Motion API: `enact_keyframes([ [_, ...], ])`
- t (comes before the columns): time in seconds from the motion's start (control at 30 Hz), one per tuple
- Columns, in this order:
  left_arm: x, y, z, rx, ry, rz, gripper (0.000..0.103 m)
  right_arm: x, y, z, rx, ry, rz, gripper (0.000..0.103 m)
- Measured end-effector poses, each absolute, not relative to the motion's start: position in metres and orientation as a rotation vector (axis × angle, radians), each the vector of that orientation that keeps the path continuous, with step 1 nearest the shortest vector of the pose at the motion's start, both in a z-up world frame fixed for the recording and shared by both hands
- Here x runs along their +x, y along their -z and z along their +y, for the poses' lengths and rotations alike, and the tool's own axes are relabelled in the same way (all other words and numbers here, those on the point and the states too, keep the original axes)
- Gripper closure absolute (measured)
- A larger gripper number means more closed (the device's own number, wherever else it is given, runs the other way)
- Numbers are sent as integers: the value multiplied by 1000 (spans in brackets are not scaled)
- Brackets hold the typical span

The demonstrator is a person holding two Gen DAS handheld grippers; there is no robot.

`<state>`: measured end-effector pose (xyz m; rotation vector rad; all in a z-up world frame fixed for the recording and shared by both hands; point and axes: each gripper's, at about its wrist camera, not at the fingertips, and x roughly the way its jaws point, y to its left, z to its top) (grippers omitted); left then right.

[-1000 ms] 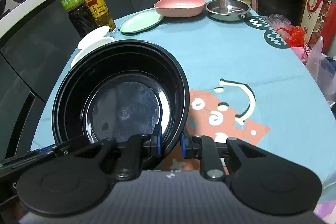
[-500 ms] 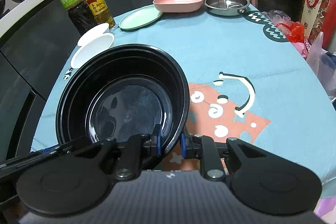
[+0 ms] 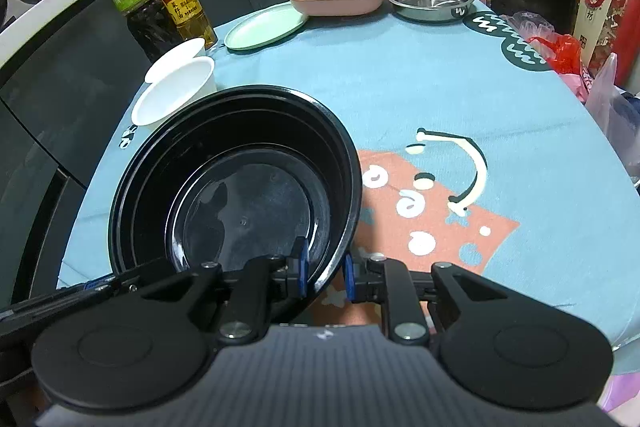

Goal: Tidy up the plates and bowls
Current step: 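Lift the black bowl, carry it toward the table edge, lower and release, then reach both grippers to the large white bowl rim and close on it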

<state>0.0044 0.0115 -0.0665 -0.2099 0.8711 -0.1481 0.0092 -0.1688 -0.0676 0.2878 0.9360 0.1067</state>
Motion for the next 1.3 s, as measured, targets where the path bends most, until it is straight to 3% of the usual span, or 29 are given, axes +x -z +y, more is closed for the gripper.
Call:
enact_keyframes([
  [0.43, 9, 66, 26, -260, 102, 866, 82, 12, 69, -171, 297, -84, 934, 86],
  [0.57, 10, 63, 31, -290, 114, 855, 82, 11, 67, -178, 330, -88, 909, 66],
  [0.63, 11, 62, 36, -323, 126, 848, 80, 11, 64, -182, 343, -82, 890, 64],
  [1.3, 24, 44, 67, -387, 21, 750, 73, 25, 49, -209, 367, -19, 808, 61],
])
